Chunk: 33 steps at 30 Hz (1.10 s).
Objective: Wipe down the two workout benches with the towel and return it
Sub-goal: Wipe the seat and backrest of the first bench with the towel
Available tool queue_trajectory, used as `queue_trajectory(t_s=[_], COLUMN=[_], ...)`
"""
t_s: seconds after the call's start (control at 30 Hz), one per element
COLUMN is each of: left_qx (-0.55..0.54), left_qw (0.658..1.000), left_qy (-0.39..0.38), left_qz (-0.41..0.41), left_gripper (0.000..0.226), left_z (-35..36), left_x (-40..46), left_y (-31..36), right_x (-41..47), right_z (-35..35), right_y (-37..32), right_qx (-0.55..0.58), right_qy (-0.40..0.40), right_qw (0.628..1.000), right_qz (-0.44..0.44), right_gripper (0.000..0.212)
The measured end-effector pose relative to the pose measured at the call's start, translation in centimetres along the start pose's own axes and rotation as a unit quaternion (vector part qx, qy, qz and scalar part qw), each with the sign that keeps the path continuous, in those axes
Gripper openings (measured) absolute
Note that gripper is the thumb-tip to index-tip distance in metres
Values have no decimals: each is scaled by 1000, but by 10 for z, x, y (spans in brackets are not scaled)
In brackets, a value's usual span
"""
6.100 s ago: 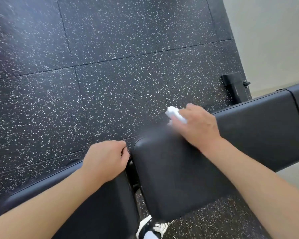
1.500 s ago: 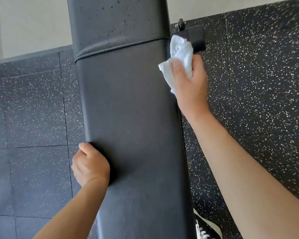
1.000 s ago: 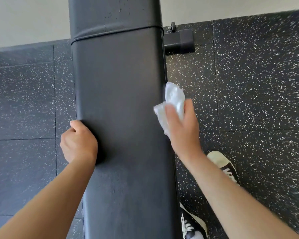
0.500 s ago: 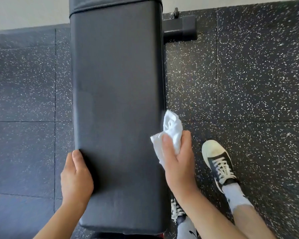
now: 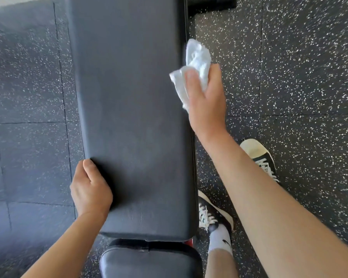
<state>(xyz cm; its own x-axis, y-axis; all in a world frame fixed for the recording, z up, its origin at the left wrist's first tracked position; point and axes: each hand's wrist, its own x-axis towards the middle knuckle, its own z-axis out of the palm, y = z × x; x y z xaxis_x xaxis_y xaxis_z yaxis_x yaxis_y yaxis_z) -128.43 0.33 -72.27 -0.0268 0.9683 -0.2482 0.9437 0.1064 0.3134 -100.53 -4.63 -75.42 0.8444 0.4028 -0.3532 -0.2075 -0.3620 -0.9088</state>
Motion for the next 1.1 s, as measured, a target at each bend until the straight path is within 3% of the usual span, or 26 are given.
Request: queue_trajectory(t_s=[0.17,0.37,0.5,0.63,0.73,0.87,1.03,1.1], left_qx=[10,14,14,5,-8,-31,-40,-51], left_qw=[1000,1000,1000,1000,1000,999,999,998], left_qy=[-1,5,2,4,8,15,9,-1], left_qz=[-8,-8,0,-5,-13,-36,-35,-44], left_gripper=[45,44,44,48,53,48,48,43], left_z=[0,2,1,2,1,0,0,1], left_x=[-1,1,1,0,0,-2,0,1], left_y=[3,-1,1,1,2,2,-1,-4], right_x=[-69,-219,-192,-94,-12,15,-71,-117], right_z=[-23,-74,-68,-33,4,38,60,57], right_y=[29,84,68,26,-12,-45,-23,-1], right_qx=[-2,-33,-72,-103,-216,-388,-384,-374], right_qy=[-18,-63,-63,-37,6,0,-181,-251], right_qw=[1000,994,992,991,955,866,804,751], right_qz=[-6,86,77,-76,-205,-315,-417,-482], right_gripper=[26,32,26,29,30,32,35,30])
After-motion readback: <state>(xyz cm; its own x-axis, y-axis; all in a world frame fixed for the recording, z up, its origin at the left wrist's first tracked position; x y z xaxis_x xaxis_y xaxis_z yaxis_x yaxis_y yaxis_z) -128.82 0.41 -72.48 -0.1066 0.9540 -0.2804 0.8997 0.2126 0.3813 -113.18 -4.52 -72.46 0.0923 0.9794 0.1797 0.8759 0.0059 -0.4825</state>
